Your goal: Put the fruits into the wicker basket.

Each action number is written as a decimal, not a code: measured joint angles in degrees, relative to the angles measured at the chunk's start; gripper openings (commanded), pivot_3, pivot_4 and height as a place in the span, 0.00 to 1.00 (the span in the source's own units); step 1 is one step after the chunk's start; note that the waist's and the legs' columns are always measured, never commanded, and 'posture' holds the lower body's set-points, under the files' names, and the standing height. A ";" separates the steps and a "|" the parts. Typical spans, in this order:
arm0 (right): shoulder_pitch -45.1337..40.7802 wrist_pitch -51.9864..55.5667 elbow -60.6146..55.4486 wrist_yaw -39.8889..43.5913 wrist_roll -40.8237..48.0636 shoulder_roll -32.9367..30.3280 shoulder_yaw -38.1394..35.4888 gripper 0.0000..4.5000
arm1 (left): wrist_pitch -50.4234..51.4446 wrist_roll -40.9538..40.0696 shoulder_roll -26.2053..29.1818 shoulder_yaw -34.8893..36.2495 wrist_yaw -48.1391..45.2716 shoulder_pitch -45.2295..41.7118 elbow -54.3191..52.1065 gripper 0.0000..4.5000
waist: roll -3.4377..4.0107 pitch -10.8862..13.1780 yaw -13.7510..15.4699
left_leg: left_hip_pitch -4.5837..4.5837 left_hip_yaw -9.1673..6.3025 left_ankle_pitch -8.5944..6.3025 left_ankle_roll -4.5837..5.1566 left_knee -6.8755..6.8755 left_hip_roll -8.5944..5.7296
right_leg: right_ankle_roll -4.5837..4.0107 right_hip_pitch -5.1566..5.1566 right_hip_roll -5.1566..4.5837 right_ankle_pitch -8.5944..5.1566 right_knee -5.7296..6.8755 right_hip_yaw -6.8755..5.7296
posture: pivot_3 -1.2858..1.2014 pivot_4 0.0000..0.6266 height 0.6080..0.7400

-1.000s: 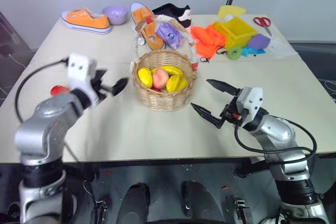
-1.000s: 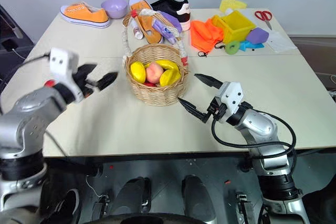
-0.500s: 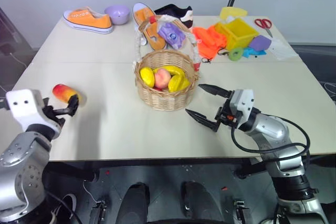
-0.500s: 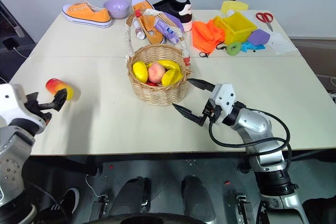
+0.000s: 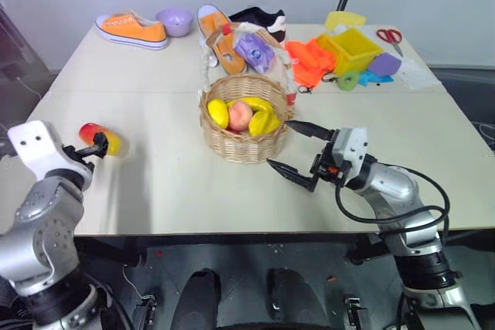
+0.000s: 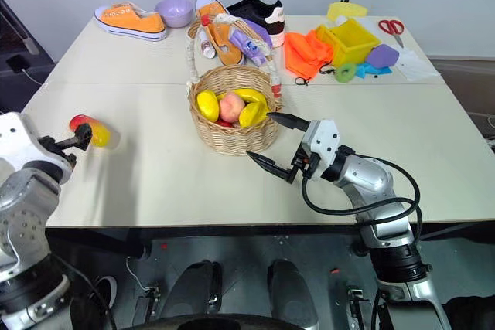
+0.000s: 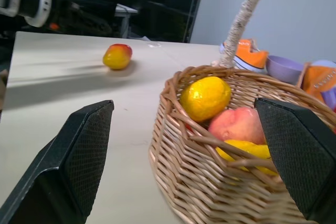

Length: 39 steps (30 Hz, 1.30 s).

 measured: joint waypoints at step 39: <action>4.06 3.28 -6.17 -1.95 0.91 -0.06 0.88 1.00 | -6.07 5.06 1.92 -5.35 1.52 -17.64 37.66 0.88 | -0.03 0.01 0.17 | -0.06 -0.01 0.00 -0.02 -0.05 0.00 | 0.20 -0.05 -0.03 0.12 0.00 -0.04 | 0.52 0.24 1.00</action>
